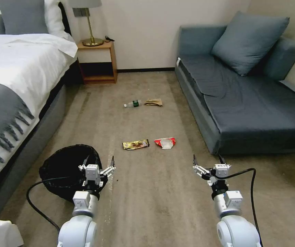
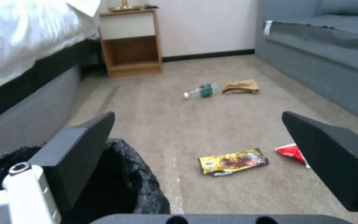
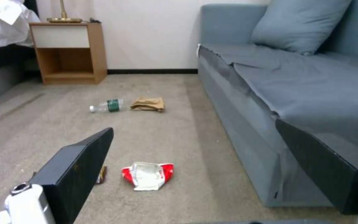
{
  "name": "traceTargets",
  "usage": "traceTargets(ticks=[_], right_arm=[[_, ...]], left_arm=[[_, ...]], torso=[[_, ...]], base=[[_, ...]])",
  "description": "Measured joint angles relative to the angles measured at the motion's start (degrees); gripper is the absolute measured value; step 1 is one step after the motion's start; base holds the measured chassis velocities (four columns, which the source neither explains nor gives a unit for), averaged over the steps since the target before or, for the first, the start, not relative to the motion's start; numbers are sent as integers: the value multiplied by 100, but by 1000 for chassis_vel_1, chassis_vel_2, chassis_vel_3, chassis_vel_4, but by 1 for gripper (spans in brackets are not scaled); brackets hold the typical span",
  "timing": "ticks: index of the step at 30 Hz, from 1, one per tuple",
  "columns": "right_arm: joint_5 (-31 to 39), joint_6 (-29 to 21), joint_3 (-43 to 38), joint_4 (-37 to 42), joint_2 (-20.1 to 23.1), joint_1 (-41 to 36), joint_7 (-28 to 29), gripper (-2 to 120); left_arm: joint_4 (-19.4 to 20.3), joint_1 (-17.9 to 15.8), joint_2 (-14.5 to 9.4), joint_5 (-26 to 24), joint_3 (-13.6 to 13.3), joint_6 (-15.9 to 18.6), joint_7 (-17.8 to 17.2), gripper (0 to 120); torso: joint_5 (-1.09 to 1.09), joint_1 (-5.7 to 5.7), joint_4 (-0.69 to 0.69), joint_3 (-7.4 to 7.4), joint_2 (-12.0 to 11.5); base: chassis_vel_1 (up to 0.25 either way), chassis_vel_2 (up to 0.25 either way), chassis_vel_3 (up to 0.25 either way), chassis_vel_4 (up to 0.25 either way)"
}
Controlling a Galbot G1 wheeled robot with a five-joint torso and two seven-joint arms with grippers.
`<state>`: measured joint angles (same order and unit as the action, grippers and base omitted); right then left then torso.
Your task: Pick up the trash bin, then pick up the garbage on the floor and place it into the trash bin.
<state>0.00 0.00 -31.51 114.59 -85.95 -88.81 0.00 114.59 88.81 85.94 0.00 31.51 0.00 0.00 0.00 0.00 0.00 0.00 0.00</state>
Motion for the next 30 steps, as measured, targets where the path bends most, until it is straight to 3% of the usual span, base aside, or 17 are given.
traceTargets(ticks=[25, 29, 30], right_arm=[[4, -7, 4, 5, 0, -10, 0, 100], [82, -129, 105, 230, 0, -206, 26, 100], [161, -253, 206, 442, 0, -401, 61, 100]], left_arm=[[2, 4, -8, -2, 0, 3, -3, 100], [209, 92, -154, -209, 24, 106, -219, 98], [388, 167, -278, -383, 58, 192, -411, 98]], torso=[[0, 0, 0, 0, 0], [-2, 0, 0, 0, 0], [0, 0, 0, 0, 0]], base=[[0, 0, 0, 0], [0, 0, 0, 0], [0, 0, 0, 0]])
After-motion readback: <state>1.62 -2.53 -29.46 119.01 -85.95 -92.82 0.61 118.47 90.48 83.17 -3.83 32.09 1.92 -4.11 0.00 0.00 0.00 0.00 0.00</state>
